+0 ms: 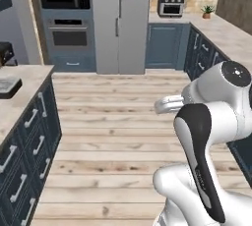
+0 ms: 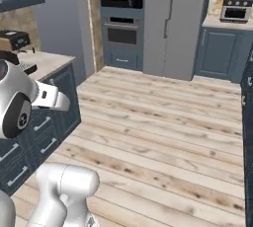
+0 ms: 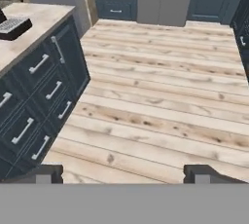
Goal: Place one of the steaks on the plate and the other in the bowl. Then place the bowl in the fridge.
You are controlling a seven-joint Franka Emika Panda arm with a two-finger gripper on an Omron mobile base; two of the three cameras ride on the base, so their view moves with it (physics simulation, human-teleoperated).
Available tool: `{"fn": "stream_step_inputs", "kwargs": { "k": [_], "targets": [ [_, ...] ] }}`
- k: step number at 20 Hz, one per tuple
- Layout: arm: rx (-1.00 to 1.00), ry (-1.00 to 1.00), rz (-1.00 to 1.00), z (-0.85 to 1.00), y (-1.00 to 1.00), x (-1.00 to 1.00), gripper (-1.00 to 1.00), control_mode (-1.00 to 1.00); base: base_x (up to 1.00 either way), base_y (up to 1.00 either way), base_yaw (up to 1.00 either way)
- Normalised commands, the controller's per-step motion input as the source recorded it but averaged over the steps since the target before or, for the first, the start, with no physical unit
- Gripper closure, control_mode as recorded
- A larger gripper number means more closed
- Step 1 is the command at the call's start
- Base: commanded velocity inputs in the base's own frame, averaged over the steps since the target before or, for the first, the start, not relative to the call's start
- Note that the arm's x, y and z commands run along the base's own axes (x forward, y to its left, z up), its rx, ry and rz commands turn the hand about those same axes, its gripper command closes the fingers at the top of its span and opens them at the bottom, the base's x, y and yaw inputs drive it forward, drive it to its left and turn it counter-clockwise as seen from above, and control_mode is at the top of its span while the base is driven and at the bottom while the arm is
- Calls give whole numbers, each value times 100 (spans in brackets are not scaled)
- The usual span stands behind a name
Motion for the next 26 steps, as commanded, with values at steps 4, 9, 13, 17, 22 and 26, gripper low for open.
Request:
{"fn": "stream_step_inputs", "kwargs": {
  "k": [4,9,13,17,22,26],
  "targets": [
    [0,0,0,0,0,0,-100,100,100,-45,-9],
    [0,0,0,0,0,0,-100,100,100,10,-12],
    [0,0,0,0,0,0,-100,100,100,67,-31],
    [0,0,0,0,0,0,-100,100,100,96,-40],
    [0,0,0,0,0,0,-100,100,100,8,-20],
    [0,0,0,0,0,0,-100,100,100,-60,7]
  ]
}}
